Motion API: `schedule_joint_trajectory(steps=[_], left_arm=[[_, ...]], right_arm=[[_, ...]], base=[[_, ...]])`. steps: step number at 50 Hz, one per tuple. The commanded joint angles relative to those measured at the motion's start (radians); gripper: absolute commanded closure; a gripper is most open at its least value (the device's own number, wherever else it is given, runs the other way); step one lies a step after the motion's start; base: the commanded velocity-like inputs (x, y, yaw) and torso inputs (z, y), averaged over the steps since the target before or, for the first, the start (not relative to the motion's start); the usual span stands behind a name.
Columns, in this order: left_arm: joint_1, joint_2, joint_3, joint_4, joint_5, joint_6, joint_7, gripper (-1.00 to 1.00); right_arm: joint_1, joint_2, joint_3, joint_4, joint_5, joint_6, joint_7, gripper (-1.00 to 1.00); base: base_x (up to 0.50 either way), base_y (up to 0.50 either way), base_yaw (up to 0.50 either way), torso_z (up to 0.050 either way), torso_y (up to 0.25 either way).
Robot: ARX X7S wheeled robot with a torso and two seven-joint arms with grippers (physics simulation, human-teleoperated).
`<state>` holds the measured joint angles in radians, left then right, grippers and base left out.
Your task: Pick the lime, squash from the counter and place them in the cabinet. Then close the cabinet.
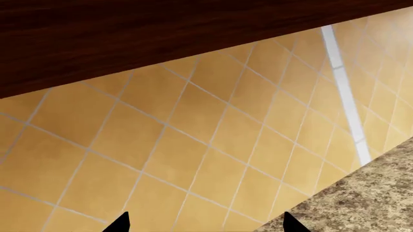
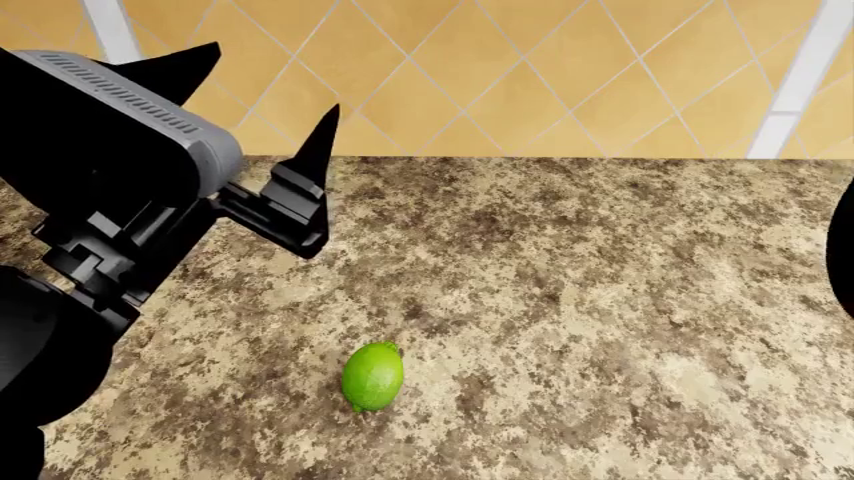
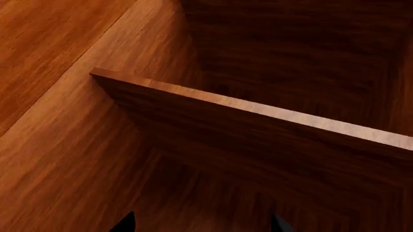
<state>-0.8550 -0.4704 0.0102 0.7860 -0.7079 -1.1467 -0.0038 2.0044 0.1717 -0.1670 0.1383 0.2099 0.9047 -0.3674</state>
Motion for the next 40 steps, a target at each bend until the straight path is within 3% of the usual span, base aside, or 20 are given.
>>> schedule_joint_trajectory(steps=[1, 18, 33, 40], left_arm=[[0.009, -0.011, -0.006, -0.003, -0.002, 0.011, -0.002, -1.00], [0.019, -0.017, 0.006, -0.016, 0.007, 0.033, -0.010, -1.00], [0.021, -0.020, -0.004, -0.026, 0.022, 0.043, -0.038, -1.00], [0.039, -0.017, -0.004, -0.027, 0.025, 0.060, -0.039, -1.00]], right_arm=[[-0.097, 0.074, 0.038, -0.363, 0.070, 0.177, -0.031, -1.00], [-0.177, 0.156, 0.113, -0.702, 0.181, 0.426, -0.056, -1.00], [-0.326, 0.245, 0.304, -0.922, 0.253, 0.655, -0.055, -1.00], [-0.443, 0.330, 0.414, -0.964, 0.496, 0.664, 0.104, -1.00]], base=[[0.00, 0.00, 0.00, 0.000, 0.000], [0.00, 0.00, 0.00, 0.000, 0.000], [0.00, 0.00, 0.00, 0.000, 0.000], [0.00, 0.00, 0.00, 0.000, 0.000]])
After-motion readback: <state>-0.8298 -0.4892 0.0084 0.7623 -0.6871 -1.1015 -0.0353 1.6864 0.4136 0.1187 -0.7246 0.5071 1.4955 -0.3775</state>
